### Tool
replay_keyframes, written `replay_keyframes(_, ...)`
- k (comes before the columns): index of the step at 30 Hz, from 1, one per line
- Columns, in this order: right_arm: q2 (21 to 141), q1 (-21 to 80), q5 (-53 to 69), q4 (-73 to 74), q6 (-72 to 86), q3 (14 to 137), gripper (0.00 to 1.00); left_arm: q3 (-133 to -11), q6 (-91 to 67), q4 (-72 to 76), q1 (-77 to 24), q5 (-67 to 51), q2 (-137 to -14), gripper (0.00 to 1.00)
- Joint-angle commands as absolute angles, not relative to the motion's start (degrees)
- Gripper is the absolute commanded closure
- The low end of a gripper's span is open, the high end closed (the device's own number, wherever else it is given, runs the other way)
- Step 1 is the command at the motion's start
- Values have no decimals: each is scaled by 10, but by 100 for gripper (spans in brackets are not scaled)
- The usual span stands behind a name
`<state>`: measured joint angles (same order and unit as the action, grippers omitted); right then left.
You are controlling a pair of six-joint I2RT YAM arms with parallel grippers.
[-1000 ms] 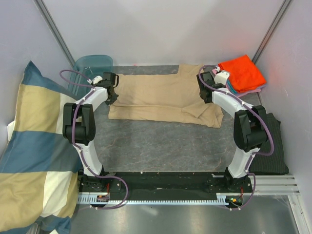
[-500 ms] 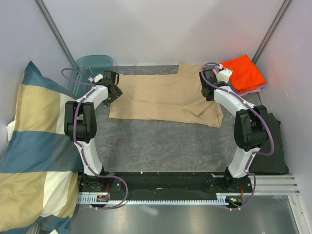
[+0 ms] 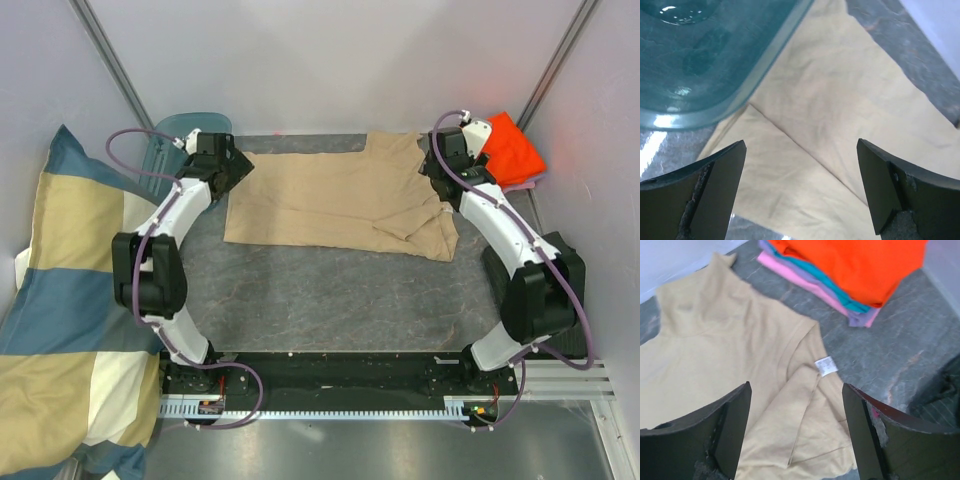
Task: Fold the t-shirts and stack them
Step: Fold the flattened tshirt in 1/3 of the way
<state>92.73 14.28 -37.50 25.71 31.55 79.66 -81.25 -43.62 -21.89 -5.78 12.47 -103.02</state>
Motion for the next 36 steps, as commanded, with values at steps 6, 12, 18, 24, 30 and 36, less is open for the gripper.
replay_keyframes(6,882,167,-202,244,287,696,17,-646,-429,-164,-130,119,-880,0)
replay_keyframes(12,889,183,-168,243,279,669,18,-565,-438,-160,-159,145,-838,0)
replay_keyframes(18,903,200,-154,240,281,657,19,-530,-437,-163,-159,169,-817,0)
replay_keyframes(24,916,207,-148,239,295,635,21,-526,-436,-167,-159,173,-816,0)
replay_keyframes(30,927,210,-142,221,310,606,25,-526,-438,-168,-159,171,-822,0)
replay_keyframes(36,939,209,-137,207,320,598,39,-521,-439,-171,-159,168,-826,0)
